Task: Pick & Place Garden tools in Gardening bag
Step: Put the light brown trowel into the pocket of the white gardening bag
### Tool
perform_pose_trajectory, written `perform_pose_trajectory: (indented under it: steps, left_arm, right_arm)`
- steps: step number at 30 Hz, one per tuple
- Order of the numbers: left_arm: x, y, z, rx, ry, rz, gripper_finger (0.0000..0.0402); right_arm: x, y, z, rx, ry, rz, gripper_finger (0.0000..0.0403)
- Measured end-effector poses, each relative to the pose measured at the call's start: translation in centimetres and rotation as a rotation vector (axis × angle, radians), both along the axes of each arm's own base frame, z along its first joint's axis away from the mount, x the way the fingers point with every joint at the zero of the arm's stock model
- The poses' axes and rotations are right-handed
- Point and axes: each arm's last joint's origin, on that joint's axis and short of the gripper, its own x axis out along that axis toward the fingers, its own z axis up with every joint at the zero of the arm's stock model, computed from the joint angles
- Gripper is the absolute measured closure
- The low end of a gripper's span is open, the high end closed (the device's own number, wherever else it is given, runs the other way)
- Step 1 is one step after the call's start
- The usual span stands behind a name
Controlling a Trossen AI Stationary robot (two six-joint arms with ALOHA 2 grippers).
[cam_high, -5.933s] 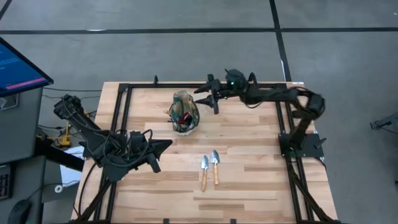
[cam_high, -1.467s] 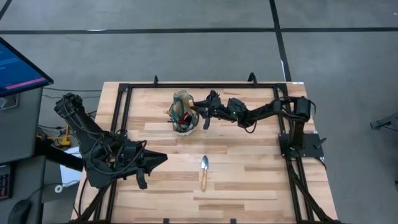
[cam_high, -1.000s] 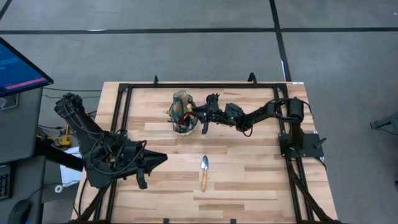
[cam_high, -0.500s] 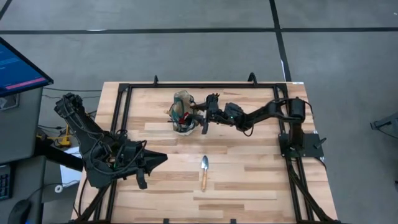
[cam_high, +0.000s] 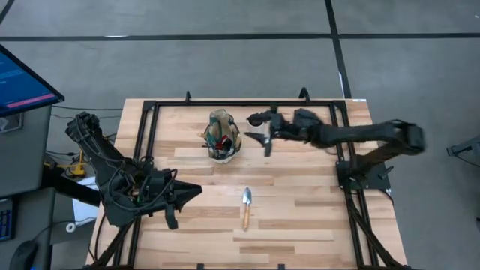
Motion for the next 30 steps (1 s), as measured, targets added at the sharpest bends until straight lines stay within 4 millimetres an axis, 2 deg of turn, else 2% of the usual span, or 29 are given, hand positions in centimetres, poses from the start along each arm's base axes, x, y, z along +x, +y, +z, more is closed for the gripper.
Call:
perform_pose_trajectory:
  steps: [3, 6, 10, 13, 16, 23, 27, 30]
  left_arm:
    - [0.0, 0.0, 0.0, 0.041, 0.014, -0.003, 0.0353]
    - [0.0, 0.0, 0.0, 0.075, 0.024, 0.003, 0.0351]
    - [0.0, 0.1, 0.0, 0.108, 0.031, 0.033, 0.0338]
    - [-0.2, 0.3, 0.2, 0.122, 0.032, 0.038, 0.0324]
    - [-0.4, 0.6, 0.5, 0.13, 0.031, 0.042, 0.0309]
    - [-1.3, 1.8, 1.7, 0.12, 0.009, 0.045, 0.0273]
    - [-1.8, 2.3, 2.2, 0.134, 0.008, 0.044, 0.0255]
    - [-2.1, 2.6, 2.3, 0.155, 0.018, 0.039, 0.0244]
  right_arm:
    - [-2.9, 1.1, 2.4, 0.053, 0.101, -0.04, 0.0148]
    - [-5.6, 2.6, 3.2, 0.146, 0.223, -0.087, 0.0148]
    - [-8.4, 4.7, 2.3, 0.376, 0.379, -0.185, 0.0148]
    - [-9.1, 6.5, 0.8, 0.552, 0.492, -0.27, 0.0148]
    - [-8.2, 8.6, -1.0, 0.656, 0.564, -0.325, 0.0148]
    - [-3.9, 13.1, -7.2, 0.843, 0.688, -0.414, 0.0148]
    - [-1.9, 14.8, -10.2, 0.942, 0.807, -0.454, 0.0148]
    - [-0.3, 15.6, -11.3, 0.971, 0.856, -0.47, 0.0148]
